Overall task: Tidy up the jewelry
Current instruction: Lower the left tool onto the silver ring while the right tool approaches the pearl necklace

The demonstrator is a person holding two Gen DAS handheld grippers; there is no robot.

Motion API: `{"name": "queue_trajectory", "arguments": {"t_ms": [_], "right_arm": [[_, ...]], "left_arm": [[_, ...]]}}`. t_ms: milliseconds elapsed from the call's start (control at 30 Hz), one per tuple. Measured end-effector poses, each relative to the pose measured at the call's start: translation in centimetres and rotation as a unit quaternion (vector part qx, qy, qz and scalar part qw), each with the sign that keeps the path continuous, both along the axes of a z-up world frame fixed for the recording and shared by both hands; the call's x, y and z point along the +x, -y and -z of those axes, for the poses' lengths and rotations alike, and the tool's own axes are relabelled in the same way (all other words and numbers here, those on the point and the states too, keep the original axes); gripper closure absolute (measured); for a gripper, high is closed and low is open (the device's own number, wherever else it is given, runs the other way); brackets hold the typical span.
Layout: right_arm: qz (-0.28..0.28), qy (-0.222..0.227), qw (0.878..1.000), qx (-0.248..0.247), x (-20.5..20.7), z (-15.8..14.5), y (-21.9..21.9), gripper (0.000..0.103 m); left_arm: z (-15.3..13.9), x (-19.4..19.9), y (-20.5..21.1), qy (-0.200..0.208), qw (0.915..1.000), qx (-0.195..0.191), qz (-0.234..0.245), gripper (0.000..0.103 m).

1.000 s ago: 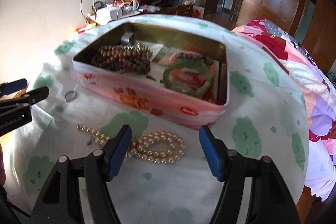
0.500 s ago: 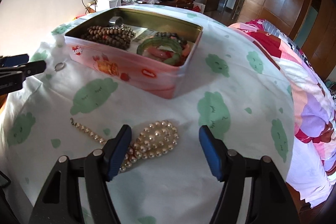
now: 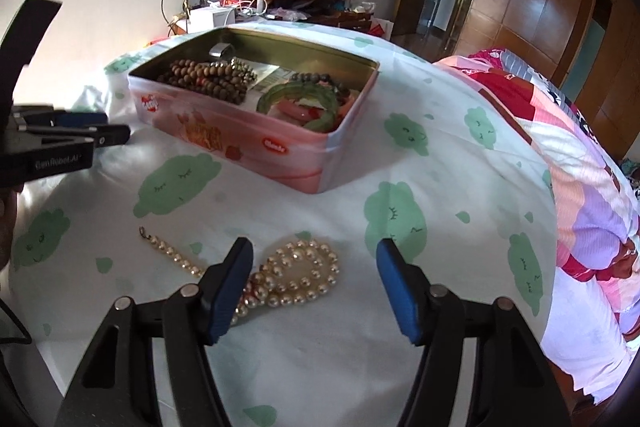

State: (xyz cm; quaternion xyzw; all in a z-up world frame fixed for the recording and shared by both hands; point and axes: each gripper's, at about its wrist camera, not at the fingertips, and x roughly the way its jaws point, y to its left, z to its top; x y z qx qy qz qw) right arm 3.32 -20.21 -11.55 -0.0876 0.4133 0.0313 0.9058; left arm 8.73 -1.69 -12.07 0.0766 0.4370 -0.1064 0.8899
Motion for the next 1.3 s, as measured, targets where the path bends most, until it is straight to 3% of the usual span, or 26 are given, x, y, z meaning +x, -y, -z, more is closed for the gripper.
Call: {"name": "queue_trajectory", "arguments": {"t_ms": [200, 267, 600, 667, 700, 800, 833, 933, 1100, 1300], "right_arm": [[-0.008, -0.012, 1.000, 0.003, -0.6, -0.1, -0.6, 0.037], [-0.008, -0.016, 1.000, 0.007, -0.8, 0.1, -0.4, 0.037], [-0.007, -0.022, 0.999, 0.025, -1.1, 0.2, -0.2, 0.037], [-0.008, -0.025, 0.999, 0.035, -1.0, 0.2, -0.2, 0.032], [-0.009, -0.030, 0.999, 0.040, -0.9, 0.4, -0.3, 0.025], [-0.012, -0.028, 0.999, 0.039, -1.0, 0.8, -0.7, 0.024], [-0.012, -0.028, 0.999, 0.042, -1.0, 0.9, -0.6, 0.030], [-0.014, -0.031, 0.998, 0.050, -0.8, 0.8, -0.1, 0.043], [-0.001, -0.027, 0.999, 0.044, -0.4, 0.7, 1.3, 0.050], [-0.006, -0.016, 0.999, 0.038, -0.4, 0.8, 1.1, 0.050]], "left_arm": [[0.0, -0.5, -0.2, 0.000, 0.9999, -0.012, 0.002, 0.092], [0.0, -0.6, -0.4, -0.001, 0.9999, -0.014, 0.002, 0.100], [-0.2, -0.7, -0.5, 0.000, 0.9997, -0.026, 0.002, 0.101], [-0.3, -0.3, -0.4, 0.000, 0.9999, -0.013, -0.010, 0.094], [-0.4, -0.2, -0.4, 0.000, 0.9999, -0.014, -0.009, 0.089], [-0.5, -0.4, -0.3, 0.006, 0.9999, -0.011, -0.007, 0.064], [-0.5, -0.4, -0.3, 0.009, 0.9999, -0.008, -0.007, 0.056], [-0.5, -0.1, -0.3, 0.009, 0.9999, -0.002, -0.010, 0.046], [-0.9, 0.6, -0.1, 0.012, 0.9999, -0.010, 0.004, 0.046], [0.1, 1.4, 0.4, 0.002, 0.9999, -0.009, 0.012, 0.046]]}}
